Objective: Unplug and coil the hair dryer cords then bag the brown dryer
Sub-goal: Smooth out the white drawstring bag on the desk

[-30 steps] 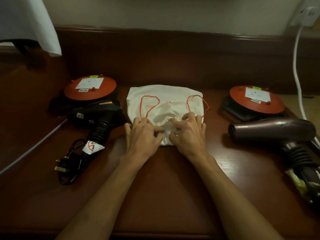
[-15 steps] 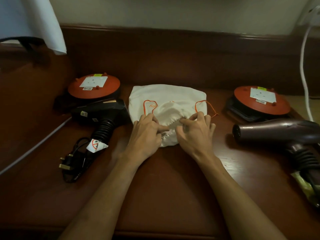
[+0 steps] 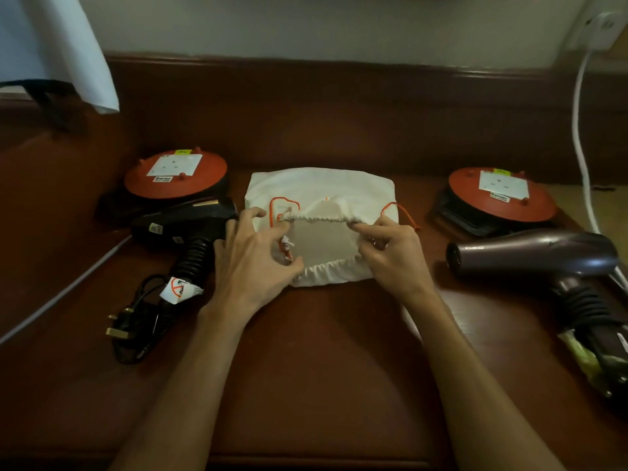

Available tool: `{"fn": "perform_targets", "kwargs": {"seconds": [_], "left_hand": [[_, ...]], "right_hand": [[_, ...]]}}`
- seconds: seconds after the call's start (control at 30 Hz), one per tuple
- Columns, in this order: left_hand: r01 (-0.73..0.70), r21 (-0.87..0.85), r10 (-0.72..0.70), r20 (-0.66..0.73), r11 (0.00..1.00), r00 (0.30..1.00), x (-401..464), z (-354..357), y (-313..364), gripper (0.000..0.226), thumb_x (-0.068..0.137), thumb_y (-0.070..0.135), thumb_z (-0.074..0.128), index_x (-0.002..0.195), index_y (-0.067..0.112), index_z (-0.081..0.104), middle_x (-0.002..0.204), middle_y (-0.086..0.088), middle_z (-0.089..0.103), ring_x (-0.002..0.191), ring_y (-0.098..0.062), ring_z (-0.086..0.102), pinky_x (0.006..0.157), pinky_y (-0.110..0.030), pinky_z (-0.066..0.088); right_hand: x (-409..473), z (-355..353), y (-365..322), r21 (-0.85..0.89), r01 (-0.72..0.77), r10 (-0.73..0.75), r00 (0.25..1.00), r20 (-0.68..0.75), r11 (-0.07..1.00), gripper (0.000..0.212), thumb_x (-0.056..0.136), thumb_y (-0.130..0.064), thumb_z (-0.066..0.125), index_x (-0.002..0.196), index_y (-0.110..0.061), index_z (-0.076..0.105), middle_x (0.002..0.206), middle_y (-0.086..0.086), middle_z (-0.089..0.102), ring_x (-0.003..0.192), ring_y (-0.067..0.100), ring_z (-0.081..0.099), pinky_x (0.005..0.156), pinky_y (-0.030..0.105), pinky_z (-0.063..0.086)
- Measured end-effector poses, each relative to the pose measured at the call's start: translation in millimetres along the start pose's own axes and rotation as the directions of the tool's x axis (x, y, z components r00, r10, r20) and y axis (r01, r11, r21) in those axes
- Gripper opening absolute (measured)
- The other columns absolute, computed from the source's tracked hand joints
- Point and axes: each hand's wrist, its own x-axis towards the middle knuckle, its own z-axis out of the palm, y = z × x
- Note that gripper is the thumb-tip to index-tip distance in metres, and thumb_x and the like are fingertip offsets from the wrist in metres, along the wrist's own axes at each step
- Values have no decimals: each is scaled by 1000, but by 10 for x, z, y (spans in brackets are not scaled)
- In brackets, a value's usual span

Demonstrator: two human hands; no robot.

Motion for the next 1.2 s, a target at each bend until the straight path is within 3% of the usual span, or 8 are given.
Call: {"fn": "perform_targets", "kwargs": {"seconds": [0.13,0.23,0.33,0.43,0.53,0.67,0.87,1.2], "left_hand": [[-48,-27,45,-92,998,995,-5,29,10,32,84,27,71,114,35,76,149,0,47,125,-28,41,97,-46,38],[-12,-81,-2,-175,997,985,23,41,-46,25,87,16,69,104,31,80,144,0,55,123,-27,42,94,-43,38],[-15,-40,9,-140,999,990,15,47,-104,41,81,17,75,122,28,73,149,-4,49,127,-31,40,100,-49,39],[-4,-40,-1,-119,999,993,22,38,-132,51,75,24,82,125,28,71,155,-7,40,135,-34,34,106,-54,34],[24,-72,-36,-171,997,985,51,5,-172,30,82,21,78,111,27,78,148,-6,50,131,-32,39,104,-49,33],[58,-58,-72,-271,997,960,65,-27,-276,14,83,16,77,91,25,82,132,-3,61,119,-30,45,93,-43,36],[59,-46,-68,-215,997,974,54,-101,-368,60,80,24,81,135,38,63,146,-6,45,131,-34,35,103,-52,36],[-162,-271,81,-287,949,954,3,-142,-290,25,88,-7,61,79,16,65,93,-3,66,92,-20,64,77,-44,58]], "right_hand": [[5,-16,122,-265,-153,131,986,-101,952,36,93,-11,58,127,-19,67,103,0,62,97,22,53,75,43,53],[-11,-50,130,-354,-190,138,976,-166,916,31,91,-17,65,121,-15,71,107,1,63,97,22,45,76,42,52],[-29,-55,124,-352,-134,65,978,-201,926,20,93,-27,66,105,-18,79,91,-2,68,86,19,43,70,37,42],[-7,-90,157,-381,-116,56,985,-165,917,34,94,-23,65,128,-23,68,111,-2,64,97,18,42,80,32,33],[14,-149,185,-401,-106,98,994,-42,910,47,94,-19,66,141,-25,57,128,-3,54,112,20,40,90,30,28],[13,-301,263,-299,-100,76,993,-90,949,26,96,-16,64,120,-19,73,107,-3,66,97,18,43,88,42,45],[-2,-452,362,-210,-161,130,979,-155,964,52,89,-21,74,139,-17,59,111,-5,60,105,19,42,98,49,47],[3,-442,376,-242,-128,47,948,-314,962,23,96,-18,63,114,-10,75,97,2,69,93,23,47,76,44,51]]}}
